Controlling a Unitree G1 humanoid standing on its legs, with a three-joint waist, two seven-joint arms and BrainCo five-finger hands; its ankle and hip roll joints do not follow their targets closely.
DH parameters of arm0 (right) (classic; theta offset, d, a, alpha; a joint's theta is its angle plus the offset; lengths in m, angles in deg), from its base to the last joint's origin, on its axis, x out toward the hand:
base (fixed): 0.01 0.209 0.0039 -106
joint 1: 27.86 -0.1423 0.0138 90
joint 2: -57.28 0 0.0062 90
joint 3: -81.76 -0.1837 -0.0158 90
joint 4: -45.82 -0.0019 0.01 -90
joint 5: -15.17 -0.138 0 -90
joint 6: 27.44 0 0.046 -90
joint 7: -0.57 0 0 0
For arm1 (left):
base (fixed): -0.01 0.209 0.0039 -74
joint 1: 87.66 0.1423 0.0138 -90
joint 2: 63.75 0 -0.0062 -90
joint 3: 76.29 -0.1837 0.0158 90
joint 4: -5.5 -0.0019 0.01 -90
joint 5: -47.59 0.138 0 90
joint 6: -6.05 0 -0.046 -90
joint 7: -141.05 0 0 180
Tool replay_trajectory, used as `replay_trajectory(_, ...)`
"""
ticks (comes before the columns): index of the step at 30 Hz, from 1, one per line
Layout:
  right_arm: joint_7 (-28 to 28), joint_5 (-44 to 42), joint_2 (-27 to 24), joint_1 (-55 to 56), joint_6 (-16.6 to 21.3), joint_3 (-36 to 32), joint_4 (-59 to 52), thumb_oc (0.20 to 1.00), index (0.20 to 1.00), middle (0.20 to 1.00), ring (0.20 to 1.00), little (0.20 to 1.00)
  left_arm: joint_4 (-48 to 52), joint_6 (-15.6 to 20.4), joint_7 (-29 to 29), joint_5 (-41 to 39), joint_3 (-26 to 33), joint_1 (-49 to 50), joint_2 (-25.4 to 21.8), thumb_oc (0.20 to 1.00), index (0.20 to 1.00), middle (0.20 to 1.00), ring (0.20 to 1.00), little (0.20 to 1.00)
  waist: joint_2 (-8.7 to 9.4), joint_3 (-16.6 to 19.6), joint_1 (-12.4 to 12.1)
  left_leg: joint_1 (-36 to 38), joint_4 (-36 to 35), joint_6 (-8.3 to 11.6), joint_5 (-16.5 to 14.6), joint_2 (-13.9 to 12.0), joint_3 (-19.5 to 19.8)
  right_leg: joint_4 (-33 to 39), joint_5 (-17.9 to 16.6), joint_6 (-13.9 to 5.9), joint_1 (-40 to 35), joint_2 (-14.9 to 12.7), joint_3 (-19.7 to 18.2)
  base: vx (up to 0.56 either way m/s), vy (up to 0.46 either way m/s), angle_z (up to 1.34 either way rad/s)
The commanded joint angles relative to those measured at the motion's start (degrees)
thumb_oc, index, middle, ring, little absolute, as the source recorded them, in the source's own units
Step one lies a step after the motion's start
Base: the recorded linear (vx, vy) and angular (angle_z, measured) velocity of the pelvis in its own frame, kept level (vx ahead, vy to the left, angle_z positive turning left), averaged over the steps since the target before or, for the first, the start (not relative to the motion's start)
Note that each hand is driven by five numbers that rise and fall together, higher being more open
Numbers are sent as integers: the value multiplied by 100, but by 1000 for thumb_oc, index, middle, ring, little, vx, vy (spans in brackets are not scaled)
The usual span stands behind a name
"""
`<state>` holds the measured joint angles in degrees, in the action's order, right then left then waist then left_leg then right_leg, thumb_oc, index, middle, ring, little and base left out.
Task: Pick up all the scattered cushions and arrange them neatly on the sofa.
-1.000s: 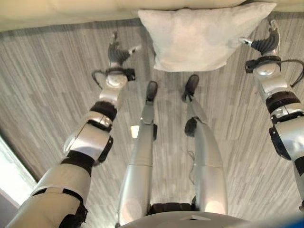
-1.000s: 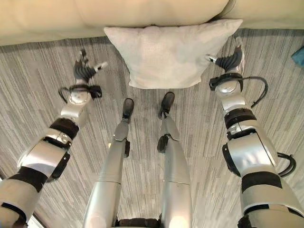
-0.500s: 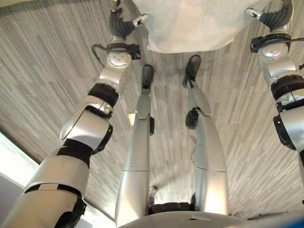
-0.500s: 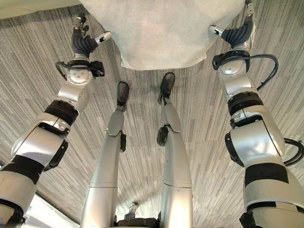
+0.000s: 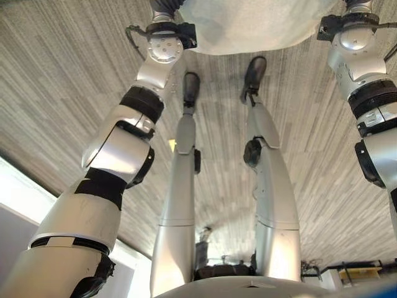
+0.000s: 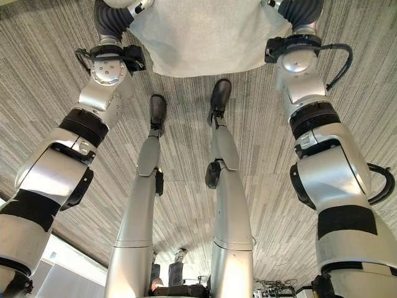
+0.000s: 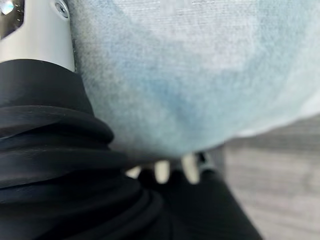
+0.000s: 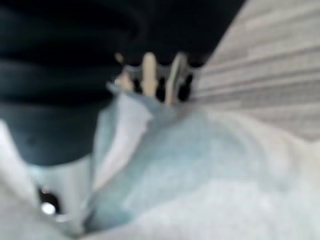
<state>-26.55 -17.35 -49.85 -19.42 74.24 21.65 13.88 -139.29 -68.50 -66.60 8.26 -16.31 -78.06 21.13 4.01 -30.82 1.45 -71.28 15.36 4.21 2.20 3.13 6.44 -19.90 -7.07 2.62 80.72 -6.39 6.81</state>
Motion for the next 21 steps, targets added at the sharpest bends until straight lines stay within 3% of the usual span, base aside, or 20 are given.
replay_trajectory(1, 421, -240, 560, -409, 456, 538, -170, 1000, 1000, 1000, 1000, 1000, 287, 338, 137, -60, 46, -119, 270, 1000, 1000, 1000, 1000, 1000, -307, 103, 23, 651, -535, 229, -92, -616, 582, -1379, 1189, -1247, 236, -351, -275, 0, 0, 0)
replay_trajectory(2, 513, -354, 789, -469, 511, 570, -321, 539, 539, 539, 539, 539, 356, 378, 133, -66, 45, -139, 326, 1000, 1000, 1000, 1000, 1000, -330, 103, -5, 602, -509, 233, -76, -584, 595, -1413, 1190, -1240, 277, -354, -278, 0, 0, 0)
replay_trajectory(3, 511, -353, 793, -469, 510, 571, -324, 200, 200, 200, 200, 200, 358, 378, 132, -65, 46, -137, 322, 674, 674, 674, 674, 674, -329, 103, 2, 598, -505, 233, -77, -581, 596, -1417, 1192, -1240, 280, -357, -279, 0, 0, 0)
replay_trajectory(4, 611, -464, 1084, -438, 592, 571, -540, 200, 200, 200, 200, 200, 484, 457, 153, -93, 80, -92, 345, 200, 200, 200, 200, 200, -338, 103, -22, 581, -494, 239, -52, -564, 609, -1432, 1185, -1234, 292, -363, -274, 0, 0, 0)
replay_trajectory(9, 658, -242, 1534, -113, 697, 515, -1330, 200, 200, 200, 200, 200, 1003, 606, 143, -104, 283, 315, 373, 200, 200, 200, 200, 200, -296, 103, -15, 678, -557, 247, 14, -535, 649, -1389, 1152, -1222, 146, -365, -212, -3, 4, 1)
replay_trajectory(12, 580, -16, 1543, 283, 768, 212, -1964, 200, 200, 200, 200, 200, 1550, 725, 71, -6, 485, 797, 508, 200, 200, 200, 200, 200, -267, 103, -3, 845, -624, 255, 63, -480, 669, -1268, 1115, -1198, -156, -362, -146, -51, 18, 1)
replay_trajectory(13, 574, 87, 1565, 489, 824, 87, -2184, 200, 200, 200, 200, 200, 1697, 732, 25, 53, 532, 970, 589, 200, 200, 200, 200, 200, -240, 103, -4, 842, -631, 267, 194, -454, 677, -1191, 936, -1141, -182, -362, -108, -89, 22, 1)
replay_trajectory(21, 518, 1140, 1078, 1899, 842, -692, -3742, 200, 200, 200, 200, 200, 3056, 662, 17, 983, 846, 2463, 498, 200, 200, 200, 200, 200, -185, 103, 35, 1605, -729, 289, 164, -374, 677, -834, 857, -1107, -1179, -383, -19, -40, 46, 3)
